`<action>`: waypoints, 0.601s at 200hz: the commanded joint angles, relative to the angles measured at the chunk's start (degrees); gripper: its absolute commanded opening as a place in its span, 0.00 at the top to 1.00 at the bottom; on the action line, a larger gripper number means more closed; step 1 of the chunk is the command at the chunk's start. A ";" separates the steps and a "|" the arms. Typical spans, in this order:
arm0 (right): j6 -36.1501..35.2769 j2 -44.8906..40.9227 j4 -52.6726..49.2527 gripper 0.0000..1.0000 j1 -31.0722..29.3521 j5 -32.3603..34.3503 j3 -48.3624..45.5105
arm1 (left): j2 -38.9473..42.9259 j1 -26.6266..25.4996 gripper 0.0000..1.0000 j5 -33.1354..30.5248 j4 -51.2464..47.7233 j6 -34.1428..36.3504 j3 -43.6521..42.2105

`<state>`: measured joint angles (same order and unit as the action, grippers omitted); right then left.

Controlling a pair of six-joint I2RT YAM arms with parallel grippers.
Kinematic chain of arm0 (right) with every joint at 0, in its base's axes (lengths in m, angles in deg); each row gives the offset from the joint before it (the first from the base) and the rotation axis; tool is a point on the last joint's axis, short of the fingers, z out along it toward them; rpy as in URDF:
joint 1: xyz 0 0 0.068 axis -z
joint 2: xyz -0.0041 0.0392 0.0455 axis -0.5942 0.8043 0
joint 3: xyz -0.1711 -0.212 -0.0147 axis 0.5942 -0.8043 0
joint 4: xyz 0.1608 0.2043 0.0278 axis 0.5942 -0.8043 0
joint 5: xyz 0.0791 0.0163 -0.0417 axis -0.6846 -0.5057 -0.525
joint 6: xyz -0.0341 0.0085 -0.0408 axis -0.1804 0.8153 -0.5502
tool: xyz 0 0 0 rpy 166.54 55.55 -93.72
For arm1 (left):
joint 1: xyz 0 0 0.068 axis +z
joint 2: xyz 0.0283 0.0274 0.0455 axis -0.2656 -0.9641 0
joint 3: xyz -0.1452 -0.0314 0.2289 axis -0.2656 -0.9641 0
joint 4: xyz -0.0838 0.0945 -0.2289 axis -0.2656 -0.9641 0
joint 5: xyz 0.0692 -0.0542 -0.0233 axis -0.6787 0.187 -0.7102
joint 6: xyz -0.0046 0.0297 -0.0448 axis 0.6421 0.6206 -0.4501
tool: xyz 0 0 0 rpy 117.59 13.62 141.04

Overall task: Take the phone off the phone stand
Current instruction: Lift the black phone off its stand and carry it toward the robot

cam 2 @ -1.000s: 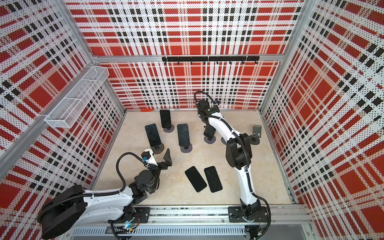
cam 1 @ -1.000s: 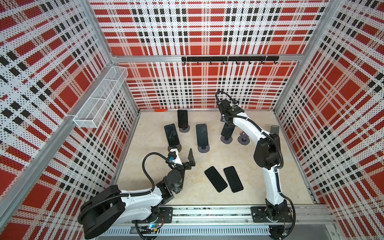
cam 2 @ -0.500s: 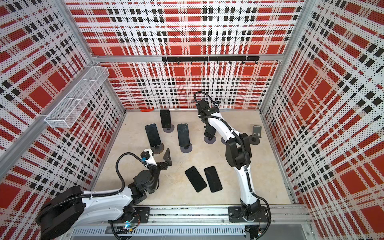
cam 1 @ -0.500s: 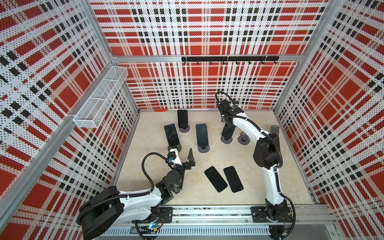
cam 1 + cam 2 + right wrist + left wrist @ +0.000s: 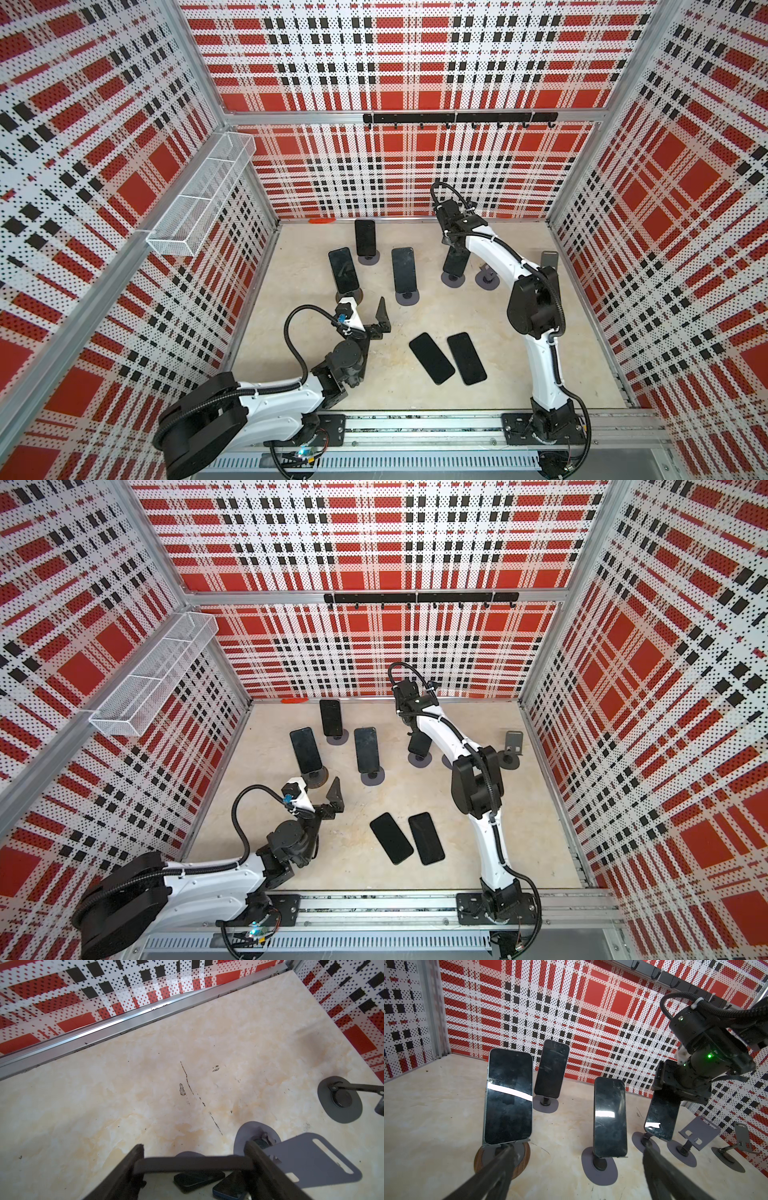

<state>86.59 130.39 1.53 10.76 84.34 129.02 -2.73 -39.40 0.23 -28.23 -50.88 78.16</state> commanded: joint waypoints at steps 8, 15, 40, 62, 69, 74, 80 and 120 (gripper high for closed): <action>-3.54 -4.11 2.38 0.37 0.25 -1.53 -3.04 | 0.42 0.24 0.02 -0.70 0.90 0.45 -0.46; -4.15 -4.61 2.66 0.38 0.21 -1.79 -3.32 | 0.49 0.23 0.02 -0.08 0.90 0.60 -0.44; -6.80 -5.72 3.56 0.40 0.27 -3.64 -3.78 | 0.30 0.29 0.02 -0.59 0.99 0.95 -0.42; -9.29 -6.24 3.99 0.40 0.21 -5.50 -3.67 | -0.06 0.27 0.02 0.17 0.99 0.91 -0.14; -10.42 -6.42 4.38 0.41 0.28 -5.94 -3.87 | -0.10 0.31 0.02 0.58 0.98 1.04 -0.09; -11.04 -6.63 4.68 0.41 0.24 -6.52 -4.05 | -0.10 0.30 0.02 0.58 0.99 1.08 -0.17; -11.45 -6.90 4.88 0.41 0.22 -6.81 -4.18 | -0.25 0.31 0.02 0.25 0.98 1.04 -0.12; -14.71 -9.44 5.20 0.41 0.24 -7.36 -4.83 | -0.78 0.36 0.02 0.74 1.07 1.18 0.08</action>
<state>75.22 126.19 5.29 10.76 77.23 124.28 -3.32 -39.38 0.38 -28.23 -50.64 78.16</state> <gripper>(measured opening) 0.753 0.982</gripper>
